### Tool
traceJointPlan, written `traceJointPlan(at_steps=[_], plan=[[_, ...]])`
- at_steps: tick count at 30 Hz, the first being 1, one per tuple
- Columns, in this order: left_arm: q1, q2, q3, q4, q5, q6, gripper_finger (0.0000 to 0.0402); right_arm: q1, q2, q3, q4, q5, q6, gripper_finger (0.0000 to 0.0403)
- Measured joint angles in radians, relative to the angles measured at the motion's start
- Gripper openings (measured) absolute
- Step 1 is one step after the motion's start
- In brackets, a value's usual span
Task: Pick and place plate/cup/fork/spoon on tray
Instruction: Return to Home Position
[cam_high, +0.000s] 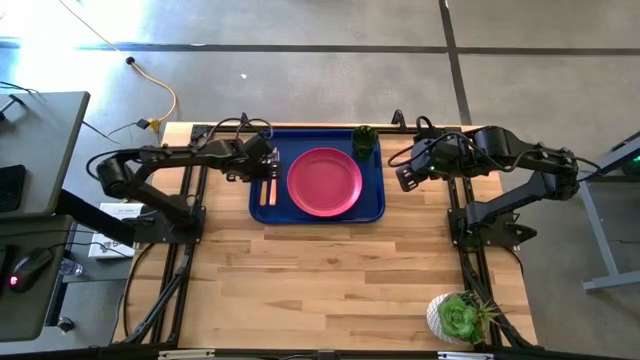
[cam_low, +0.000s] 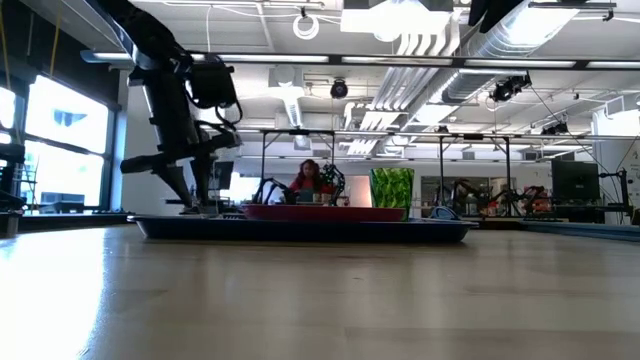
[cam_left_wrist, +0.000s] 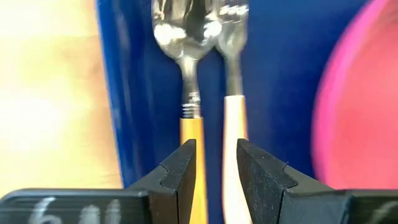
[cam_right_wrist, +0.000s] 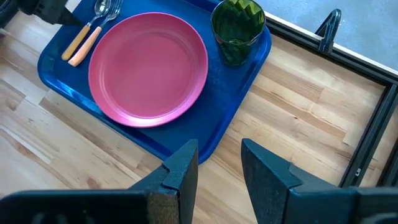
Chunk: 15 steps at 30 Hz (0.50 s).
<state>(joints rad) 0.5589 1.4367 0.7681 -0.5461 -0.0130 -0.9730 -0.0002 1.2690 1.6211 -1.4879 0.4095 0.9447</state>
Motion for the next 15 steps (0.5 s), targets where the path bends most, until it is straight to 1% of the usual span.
traceJointPlan(at_steps=[5, 7, 15], plan=[[-0.025, -0.092, 0.0, 0.0, 0.007, 0.036, 0.0104, 0.0, 0.0, 0.0, 0.017, 0.0, -0.002, 0.0114], [-0.046, -0.138, 0.0, -0.004, 0.032, 0.064, 0.0104, 0.001, 0.0, 0.0, 0.027, 0.0, -0.002, 0.0114], [-0.193, -0.35, 0.0, 0.025, 0.043, 0.148, 0.0104, 0.001, 0.0, 0.0, 0.058, -0.001, -0.002, 0.0114]])
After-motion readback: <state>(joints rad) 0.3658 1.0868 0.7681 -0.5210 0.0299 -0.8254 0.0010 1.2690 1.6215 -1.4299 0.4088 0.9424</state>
